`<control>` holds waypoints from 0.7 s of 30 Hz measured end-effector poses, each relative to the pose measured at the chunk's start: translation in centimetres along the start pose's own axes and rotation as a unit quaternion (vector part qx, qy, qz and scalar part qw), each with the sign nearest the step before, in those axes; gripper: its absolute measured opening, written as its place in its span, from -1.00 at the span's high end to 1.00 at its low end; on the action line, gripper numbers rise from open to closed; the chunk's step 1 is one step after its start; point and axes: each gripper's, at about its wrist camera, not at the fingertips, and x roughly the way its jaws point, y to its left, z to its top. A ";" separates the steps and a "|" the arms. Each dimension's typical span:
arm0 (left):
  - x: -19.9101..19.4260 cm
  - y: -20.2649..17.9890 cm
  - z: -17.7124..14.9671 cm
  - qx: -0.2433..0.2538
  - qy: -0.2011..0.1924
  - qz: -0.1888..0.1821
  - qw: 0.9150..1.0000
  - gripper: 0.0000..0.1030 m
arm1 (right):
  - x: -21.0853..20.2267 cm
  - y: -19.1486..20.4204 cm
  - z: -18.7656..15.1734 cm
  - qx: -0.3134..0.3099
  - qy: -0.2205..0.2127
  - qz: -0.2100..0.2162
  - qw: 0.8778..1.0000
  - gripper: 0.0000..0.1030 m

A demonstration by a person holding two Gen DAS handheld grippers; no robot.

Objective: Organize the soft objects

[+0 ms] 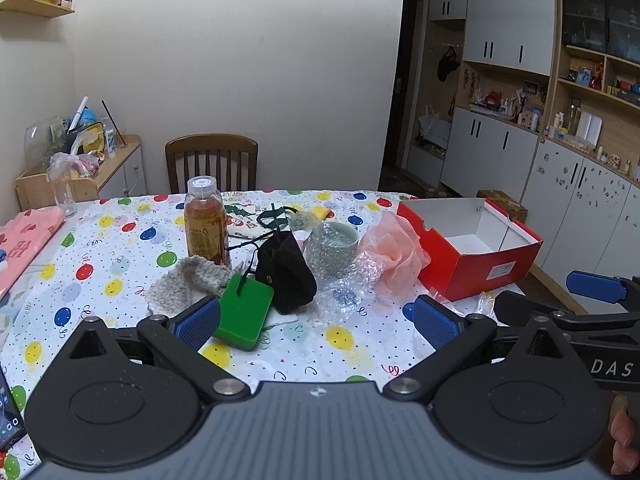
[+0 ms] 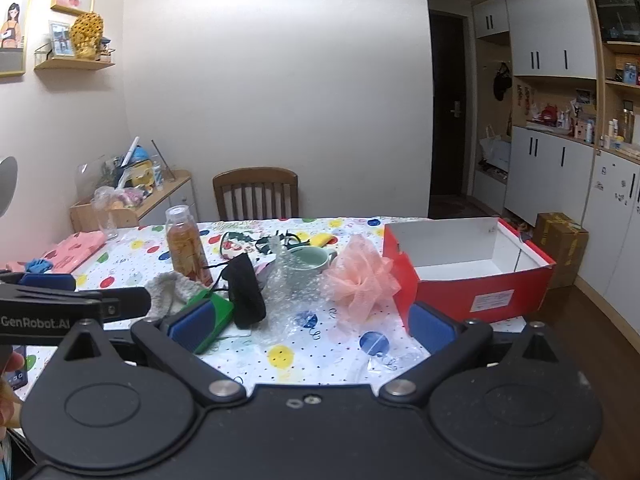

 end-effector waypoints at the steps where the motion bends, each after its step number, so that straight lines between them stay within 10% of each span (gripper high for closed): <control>1: 0.0 0.0 0.0 -0.001 0.000 0.000 1.000 -1.00 | 0.0 0.0 0.0 0.000 0.000 0.001 1.000 -0.99; 21: 0.5 0.5 0.2 0.002 -0.005 -0.005 1.000 -1.00 | 0.4 0.2 -0.1 0.002 0.002 -0.003 1.000 -0.97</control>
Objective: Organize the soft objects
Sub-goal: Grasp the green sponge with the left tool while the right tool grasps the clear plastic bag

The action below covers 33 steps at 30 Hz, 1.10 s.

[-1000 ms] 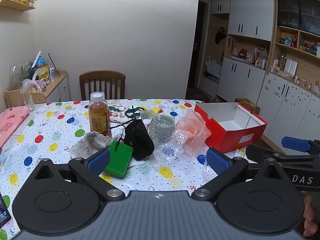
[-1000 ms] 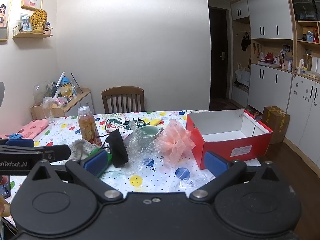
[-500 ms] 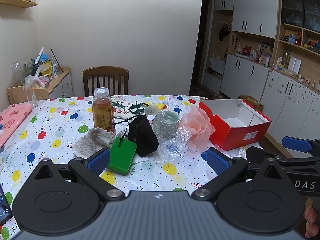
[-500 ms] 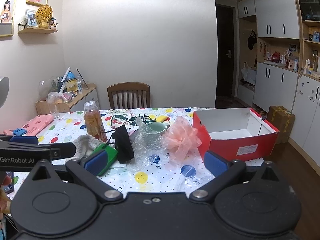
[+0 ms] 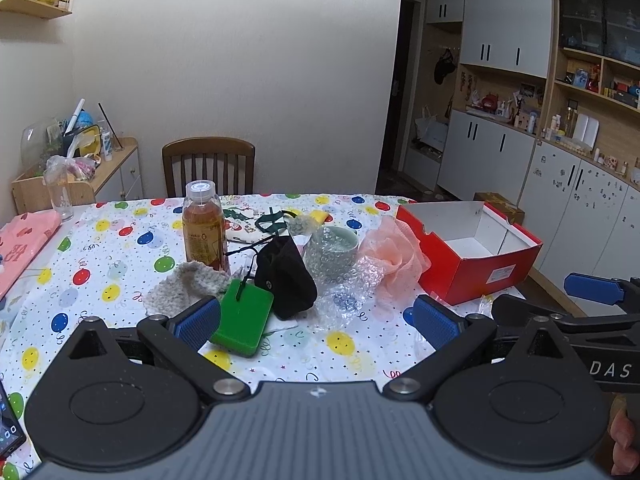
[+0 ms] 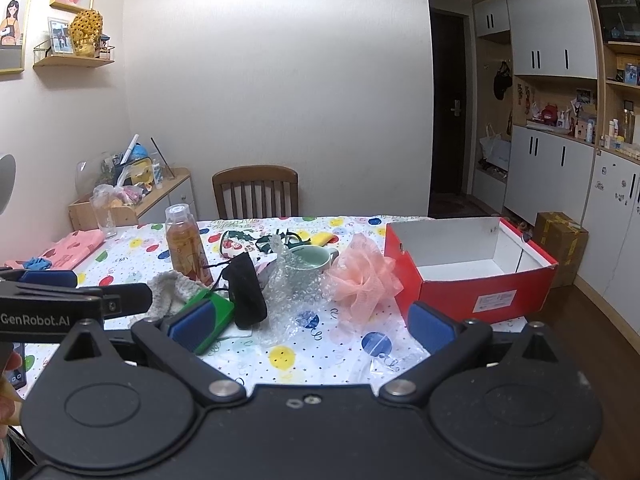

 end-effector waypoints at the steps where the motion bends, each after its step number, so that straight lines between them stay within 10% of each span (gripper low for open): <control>1: 0.0 0.0 0.0 -0.001 0.000 0.001 1.000 -1.00 | 0.0 0.1 0.0 0.000 0.000 -0.001 1.000 -0.97; 18: 1.5 0.9 0.2 -0.010 -0.009 0.009 1.000 -1.00 | 0.5 -0.9 -0.1 0.016 0.014 -0.019 1.000 -0.97; 33: 11.1 3.0 -1.4 0.012 0.041 0.040 0.998 -1.00 | 6.2 -6.5 -1.3 0.037 0.085 -0.049 0.994 -0.92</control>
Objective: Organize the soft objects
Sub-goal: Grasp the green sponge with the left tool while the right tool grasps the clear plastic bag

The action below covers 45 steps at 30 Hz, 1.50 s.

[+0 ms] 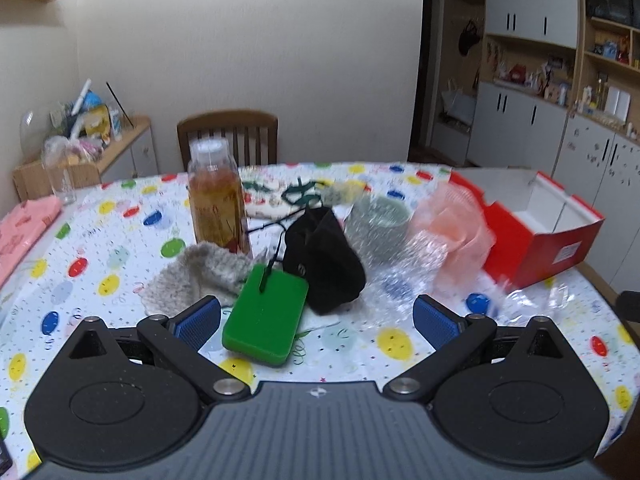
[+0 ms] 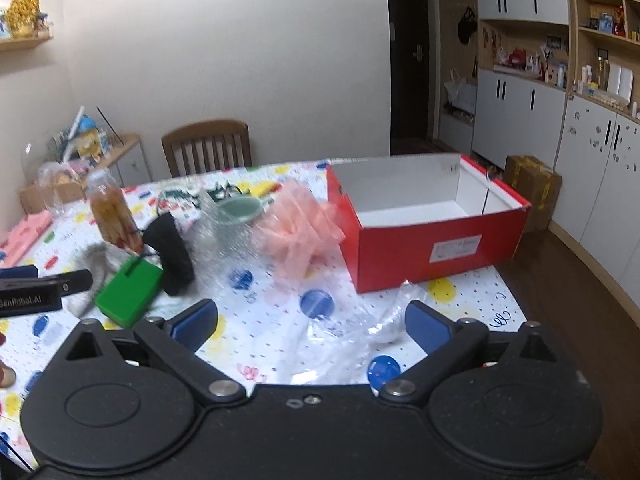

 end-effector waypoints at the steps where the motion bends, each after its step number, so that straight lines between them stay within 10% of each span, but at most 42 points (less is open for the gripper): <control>1: 0.9 0.1 0.0 0.002 0.007 0.006 1.000 -1.00 | 0.7 -0.3 0.0 -0.001 0.006 -0.002 1.000 -0.92; 14: 11.3 1.0 -0.7 0.070 0.077 0.064 0.993 -1.00 | 10.3 -3.3 -0.1 0.013 0.095 -0.025 0.995 -0.82; 23: 14.2 1.6 -0.5 0.084 0.088 0.084 0.989 -1.00 | 15.0 -7.1 -0.5 0.155 0.158 -0.042 0.974 -0.73; 31: 16.2 1.8 -0.7 0.088 0.105 0.055 0.989 -1.00 | 17.4 -9.5 -0.8 0.256 0.180 -0.067 0.947 -0.46; 39: 17.3 2.1 -0.9 0.072 0.111 0.065 0.989 -0.98 | 18.3 -8.8 -0.7 0.234 0.184 -0.067 0.952 -0.11; 45: 17.4 1.9 -0.9 0.069 0.125 0.071 0.987 -0.42 | 18.3 -8.4 -0.7 0.226 0.183 -0.057 0.955 0.17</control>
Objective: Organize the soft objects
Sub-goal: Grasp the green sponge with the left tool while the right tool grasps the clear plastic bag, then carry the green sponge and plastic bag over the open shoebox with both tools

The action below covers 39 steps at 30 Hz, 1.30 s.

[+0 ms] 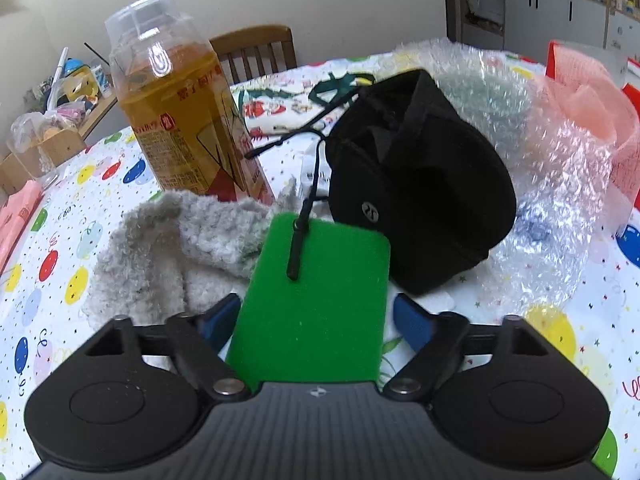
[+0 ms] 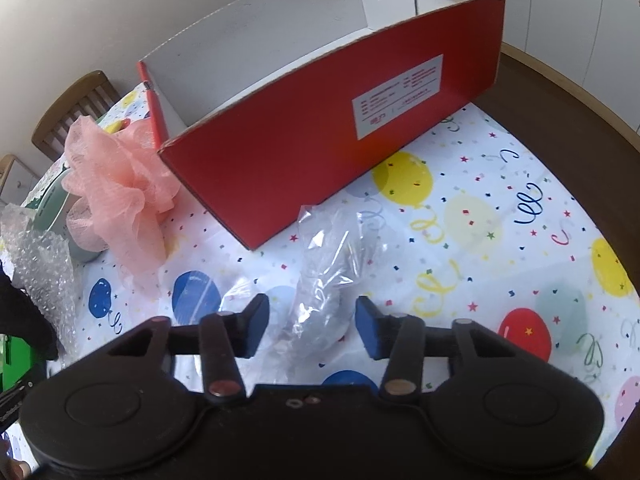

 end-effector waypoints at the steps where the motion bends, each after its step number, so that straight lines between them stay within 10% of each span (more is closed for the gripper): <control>1: 0.0 -0.1 -0.1 0.002 0.001 0.005 1.000 -0.41 | 0.0 0.0 -0.1 -0.001 0.000 0.002 1.000 0.19; 25: -9.4 0.1 -1.5 -0.049 -0.024 -0.075 0.996 -0.33 | -6.8 0.3 -1.2 -0.085 -0.040 0.074 0.993 0.47; 39: -14.8 -3.0 3.8 -0.041 -0.066 -0.130 0.988 -0.33 | -12.4 -0.1 3.8 -0.139 -0.067 0.107 0.982 0.48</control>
